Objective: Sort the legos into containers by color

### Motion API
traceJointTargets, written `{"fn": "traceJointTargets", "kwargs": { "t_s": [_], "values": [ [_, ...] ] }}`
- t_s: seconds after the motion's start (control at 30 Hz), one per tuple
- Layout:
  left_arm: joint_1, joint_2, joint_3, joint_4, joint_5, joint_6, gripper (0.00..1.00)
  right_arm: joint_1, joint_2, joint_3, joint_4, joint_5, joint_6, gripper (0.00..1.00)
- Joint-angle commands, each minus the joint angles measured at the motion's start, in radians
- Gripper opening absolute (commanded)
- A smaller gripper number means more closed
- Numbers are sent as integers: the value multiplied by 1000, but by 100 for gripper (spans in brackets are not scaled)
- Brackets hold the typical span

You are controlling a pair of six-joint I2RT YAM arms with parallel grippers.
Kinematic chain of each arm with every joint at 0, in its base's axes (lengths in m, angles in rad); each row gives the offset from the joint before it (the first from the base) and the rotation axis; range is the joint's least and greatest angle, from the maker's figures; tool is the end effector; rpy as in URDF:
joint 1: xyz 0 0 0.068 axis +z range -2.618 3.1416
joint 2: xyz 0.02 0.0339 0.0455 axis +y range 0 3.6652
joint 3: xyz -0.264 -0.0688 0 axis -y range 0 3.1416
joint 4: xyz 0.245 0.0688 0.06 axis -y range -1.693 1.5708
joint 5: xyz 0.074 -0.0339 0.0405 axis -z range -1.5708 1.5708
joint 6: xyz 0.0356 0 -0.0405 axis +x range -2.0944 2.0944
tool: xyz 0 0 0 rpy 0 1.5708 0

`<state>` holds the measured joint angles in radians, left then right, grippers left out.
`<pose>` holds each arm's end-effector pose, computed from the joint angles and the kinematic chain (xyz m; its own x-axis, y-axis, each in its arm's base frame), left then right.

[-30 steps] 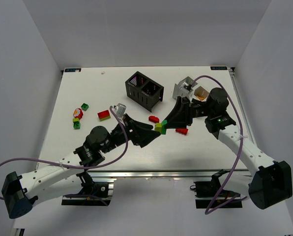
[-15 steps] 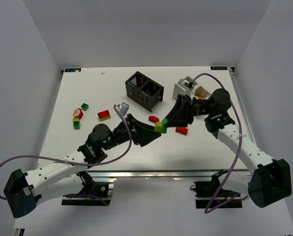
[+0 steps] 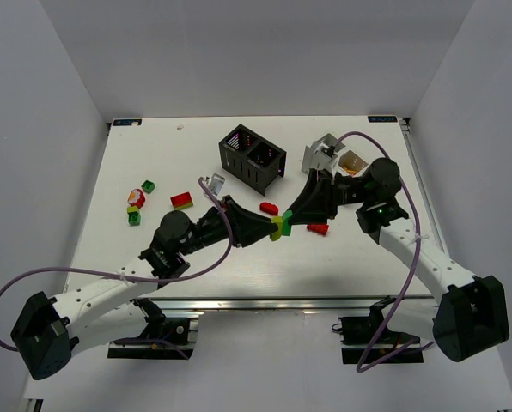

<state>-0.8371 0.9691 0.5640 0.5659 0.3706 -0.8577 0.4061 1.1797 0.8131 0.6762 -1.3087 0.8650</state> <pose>0.1412 -0.1759 0.3069 -0.6345 -0.3490 -0.6896 0.6906 0.1447 -0.7086 0.2150 0.1299 0.3511 -0.5396 -0.0174 -0.8418 -0.8276 -0.1729 0.5340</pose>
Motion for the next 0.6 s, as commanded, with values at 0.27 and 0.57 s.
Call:
{"fn": "traceJointTargets", "kwargs": {
  "t_s": [0.27,0.57],
  "values": [
    [101,-61,-30,37,86,-52,7,-59,15,34,29,-17,-32,0],
    [199,-115,-18,-113,84,-6,5,-105,32,159,-428,56,-407,0]
  ]
}}
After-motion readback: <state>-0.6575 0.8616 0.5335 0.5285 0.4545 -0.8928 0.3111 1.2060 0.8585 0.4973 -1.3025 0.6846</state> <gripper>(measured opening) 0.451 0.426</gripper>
